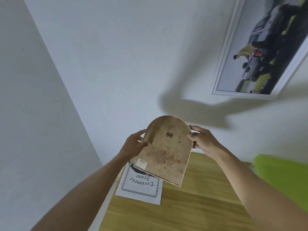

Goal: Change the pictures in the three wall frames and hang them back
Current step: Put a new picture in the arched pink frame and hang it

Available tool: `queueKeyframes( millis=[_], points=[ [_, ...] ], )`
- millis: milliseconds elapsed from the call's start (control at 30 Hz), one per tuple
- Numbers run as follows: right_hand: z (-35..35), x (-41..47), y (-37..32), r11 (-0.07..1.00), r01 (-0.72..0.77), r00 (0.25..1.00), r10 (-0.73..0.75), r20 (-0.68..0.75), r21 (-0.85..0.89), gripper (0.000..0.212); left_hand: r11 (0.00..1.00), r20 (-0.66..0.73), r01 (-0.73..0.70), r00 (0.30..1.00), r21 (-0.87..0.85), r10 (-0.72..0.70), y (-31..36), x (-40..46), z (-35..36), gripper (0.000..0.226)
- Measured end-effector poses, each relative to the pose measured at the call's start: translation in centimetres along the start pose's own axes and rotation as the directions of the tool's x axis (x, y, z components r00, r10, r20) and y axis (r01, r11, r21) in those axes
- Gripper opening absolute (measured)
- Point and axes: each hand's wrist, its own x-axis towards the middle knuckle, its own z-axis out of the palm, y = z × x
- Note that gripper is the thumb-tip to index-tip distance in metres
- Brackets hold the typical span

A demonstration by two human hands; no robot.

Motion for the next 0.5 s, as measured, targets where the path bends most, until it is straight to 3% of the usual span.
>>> queueKeyframes(
  millis=[67,133,200,300,500],
  points=[
    [0.0,-0.2,0.4,0.964,0.091,0.992,-0.11,-0.066,-0.25,0.048,0.991,-0.003,0.02,1.0,-0.135,-0.02,-0.1,-0.4,0.1,0.055],
    [0.5,-0.5,0.7,0.827,0.18,0.972,-0.234,-0.035,-0.532,0.052,0.968,0.001,0.03,1.0,-0.249,-0.031,0.1,-1.0,0.5,0.052],
    [1.5,-0.5,1.0,0.7,0.211,0.96,-0.279,0.011,-0.682,0.055,0.958,0.008,0.04,0.999,-0.284,-0.039,0.3,-1.3,0.9,0.048],
    [2.7,-0.3,1.1,0.606,0.174,0.961,-0.277,-0.001,-0.776,0.056,0.963,0.021,0.025,1.0,-0.267,-0.02,0.0,-1.4,1.2,0.048],
    [3.9,-0.2,0.6,0.619,0.103,0.977,-0.21,-0.038,-0.778,0.061,0.984,-0.028,-0.014,1.0,-0.177,0.009,0.3,-1.9,1.4,0.039]
  ],
)
